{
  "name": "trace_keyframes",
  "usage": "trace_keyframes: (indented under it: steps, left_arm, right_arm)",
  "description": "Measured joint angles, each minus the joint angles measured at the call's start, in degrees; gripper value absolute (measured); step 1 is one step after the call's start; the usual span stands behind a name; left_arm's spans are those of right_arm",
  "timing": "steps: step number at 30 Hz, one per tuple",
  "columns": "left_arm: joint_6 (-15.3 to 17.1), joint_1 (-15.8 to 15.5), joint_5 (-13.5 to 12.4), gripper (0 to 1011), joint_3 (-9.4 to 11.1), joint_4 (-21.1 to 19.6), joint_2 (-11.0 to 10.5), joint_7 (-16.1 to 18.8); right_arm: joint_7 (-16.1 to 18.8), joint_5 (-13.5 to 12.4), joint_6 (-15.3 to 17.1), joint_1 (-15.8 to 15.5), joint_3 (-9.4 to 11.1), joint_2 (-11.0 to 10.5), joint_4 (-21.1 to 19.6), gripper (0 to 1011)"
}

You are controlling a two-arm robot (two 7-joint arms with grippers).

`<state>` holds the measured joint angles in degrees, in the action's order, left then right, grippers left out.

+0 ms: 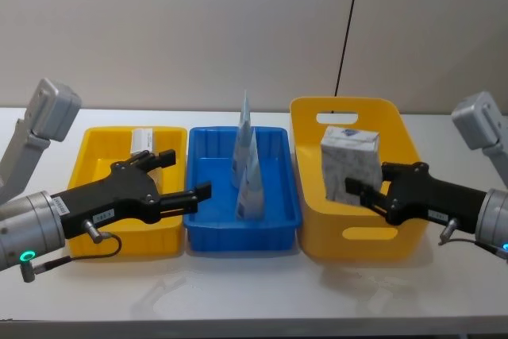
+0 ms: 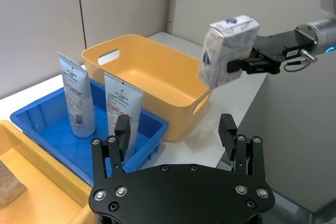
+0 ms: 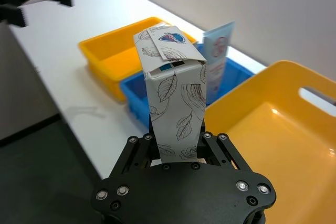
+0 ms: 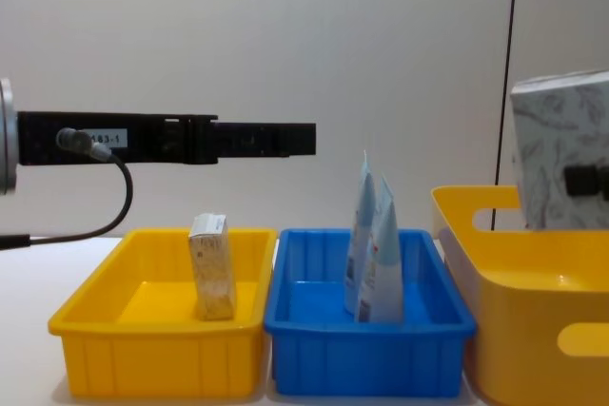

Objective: Bimanual collaborative sorting of washing and personal care products

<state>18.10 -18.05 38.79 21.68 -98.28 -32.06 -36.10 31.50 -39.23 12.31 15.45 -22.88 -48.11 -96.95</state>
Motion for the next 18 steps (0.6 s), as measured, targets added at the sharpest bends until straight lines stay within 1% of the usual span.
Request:
trace_keyframes:
  steps: [3, 4, 8, 9, 11, 14, 16, 17, 18]
  left_arm:
    - [0.0, 0.1, 0.1, 1001, -0.1, 0.0, 0.0, 0.2]
    - [0.0, 0.1, 0.1, 1001, -0.1, -0.1, 0.0, 0.2]
    - [0.1, 0.2, 0.1, 1001, -0.1, -0.1, 0.0, 0.4]
    - [0.1, 0.2, 0.1, 1001, -0.1, -0.1, 0.0, 0.4]
    - [0.1, 0.2, 0.1, 1002, -0.1, -0.2, 0.0, 0.5]
    - [0.1, 0.3, 0.2, 1001, -0.2, -0.2, 0.0, 0.6]
    - [0.1, 0.3, 0.2, 1001, -0.2, -0.2, 0.0, 0.6]
    - [0.1, 0.3, 0.2, 1001, -0.2, -0.2, 0.0, 0.6]
    - [0.1, 0.3, 0.2, 1001, -0.2, -0.2, 0.0, 0.6]
  right_arm:
    - [-2.6, 0.0, 0.7, -0.3, 0.7, 0.5, -0.3, 316]
    - [-4.0, 0.0, 1.1, -0.4, 1.1, 0.8, -0.4, 316]
    - [-6.5, 0.1, 2.0, -0.6, 1.7, 1.5, -0.6, 316]
    - [-8.0, 0.3, 2.6, -0.6, 2.0, 2.0, -0.7, 316]
    - [-9.2, 0.5, 3.0, -0.6, 2.3, 2.4, -0.8, 316]
    - [-12.5, 1.1, 4.4, -0.6, 2.6, 3.4, -0.8, 316]
    - [-14.0, 1.5, 5.1, -0.5, 2.7, 3.9, -0.8, 316]
    - [-15.5, 1.8, 5.9, -0.3, 2.7, 4.5, -0.7, 317]
    - [-15.9, 2.0, 6.2, -0.2, 2.7, 4.7, -0.6, 316]
